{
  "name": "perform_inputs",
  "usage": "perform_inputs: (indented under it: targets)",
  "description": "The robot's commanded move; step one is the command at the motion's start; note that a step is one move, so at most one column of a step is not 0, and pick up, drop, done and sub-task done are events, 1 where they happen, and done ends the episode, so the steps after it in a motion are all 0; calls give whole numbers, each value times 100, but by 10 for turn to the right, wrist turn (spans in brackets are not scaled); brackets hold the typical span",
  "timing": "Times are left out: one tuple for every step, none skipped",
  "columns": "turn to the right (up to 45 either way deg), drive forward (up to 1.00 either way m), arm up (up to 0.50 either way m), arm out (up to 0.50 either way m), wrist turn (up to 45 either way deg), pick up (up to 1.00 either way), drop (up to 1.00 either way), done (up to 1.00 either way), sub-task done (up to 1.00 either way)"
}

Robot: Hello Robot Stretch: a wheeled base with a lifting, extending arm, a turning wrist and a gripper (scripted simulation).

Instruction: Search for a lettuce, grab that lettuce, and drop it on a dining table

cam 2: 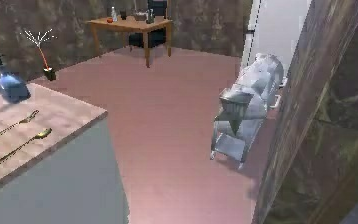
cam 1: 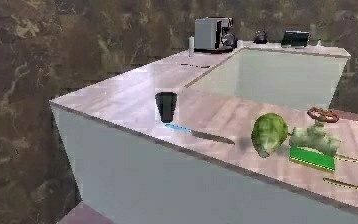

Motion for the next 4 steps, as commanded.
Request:
perform_inputs:
  targets:
    - [450, 0, 0, 0, 0, 0, 0, 0, 0]
    - [450, 0, 0, 0, 0, 0, 0, 0, 0]
    - [450, 0, 0, 0, 0, 0, 0, 0, 0]
    - [30, 0, 0, 0, 0, 0, 0, 0, 0]
